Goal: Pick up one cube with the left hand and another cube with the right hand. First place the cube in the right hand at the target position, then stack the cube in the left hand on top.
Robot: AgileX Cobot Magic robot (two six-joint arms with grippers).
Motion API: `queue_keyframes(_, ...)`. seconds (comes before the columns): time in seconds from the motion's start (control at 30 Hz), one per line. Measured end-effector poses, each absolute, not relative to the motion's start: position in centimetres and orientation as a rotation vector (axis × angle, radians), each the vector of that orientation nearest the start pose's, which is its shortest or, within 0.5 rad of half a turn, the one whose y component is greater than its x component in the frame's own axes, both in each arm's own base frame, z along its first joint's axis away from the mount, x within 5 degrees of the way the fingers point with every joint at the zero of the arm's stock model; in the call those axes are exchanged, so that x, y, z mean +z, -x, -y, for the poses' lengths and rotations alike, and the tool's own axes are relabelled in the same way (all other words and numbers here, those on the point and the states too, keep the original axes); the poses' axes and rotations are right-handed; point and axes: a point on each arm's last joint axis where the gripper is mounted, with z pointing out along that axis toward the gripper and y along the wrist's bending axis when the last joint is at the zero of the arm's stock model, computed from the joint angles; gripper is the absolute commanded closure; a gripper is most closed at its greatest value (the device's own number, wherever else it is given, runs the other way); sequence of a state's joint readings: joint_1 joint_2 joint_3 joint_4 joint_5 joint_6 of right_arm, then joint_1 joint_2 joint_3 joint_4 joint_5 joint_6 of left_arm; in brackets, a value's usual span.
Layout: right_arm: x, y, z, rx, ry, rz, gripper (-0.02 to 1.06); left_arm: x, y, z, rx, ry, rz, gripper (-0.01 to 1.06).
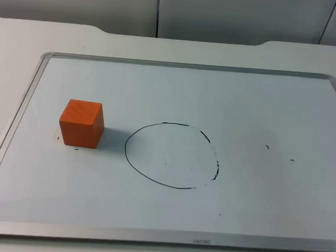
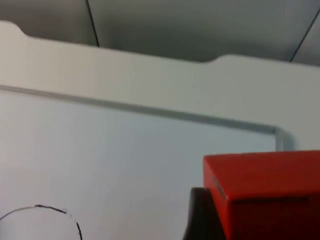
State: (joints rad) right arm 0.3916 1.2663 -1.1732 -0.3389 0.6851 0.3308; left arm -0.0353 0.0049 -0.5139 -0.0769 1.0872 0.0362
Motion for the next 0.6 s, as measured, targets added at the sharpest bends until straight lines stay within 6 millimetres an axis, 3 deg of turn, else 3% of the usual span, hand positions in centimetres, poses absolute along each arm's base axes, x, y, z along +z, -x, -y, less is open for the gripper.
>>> queue_keyframes(0.03,38.4,-24.6,-8.4,0.021,0.262,-2.156,1.05,28.1,0.8,0.7,-0.109,-0.079,-2.054,0.0)
queue_keyframes(0.07,38.4,-24.6,-8.4,0.021,0.262,-2.156,1.05,28.1,0.8,0.7,-0.109,-0.079,-2.054,0.0)
queue_keyframes(0.2,41.2,-20.8,-7.7,0.046,0.288,-2.066,1.05,30.5,0.4,1.5,-0.212,-0.097,-2.023,0.0)
queue_keyframes(0.37,42.7,-18.4,-6.7,0.064,0.283,-2.011,1.05,33.3,-0.8,2.2,-0.27,-0.177,-2.0,0.0)
queue_keyframes(0.6,43.7,-15.9,-5.3,0.038,0.283,-1.989,1.05,37.4,-5.6,3.7,-0.375,-0.359,-2.02,0.0)
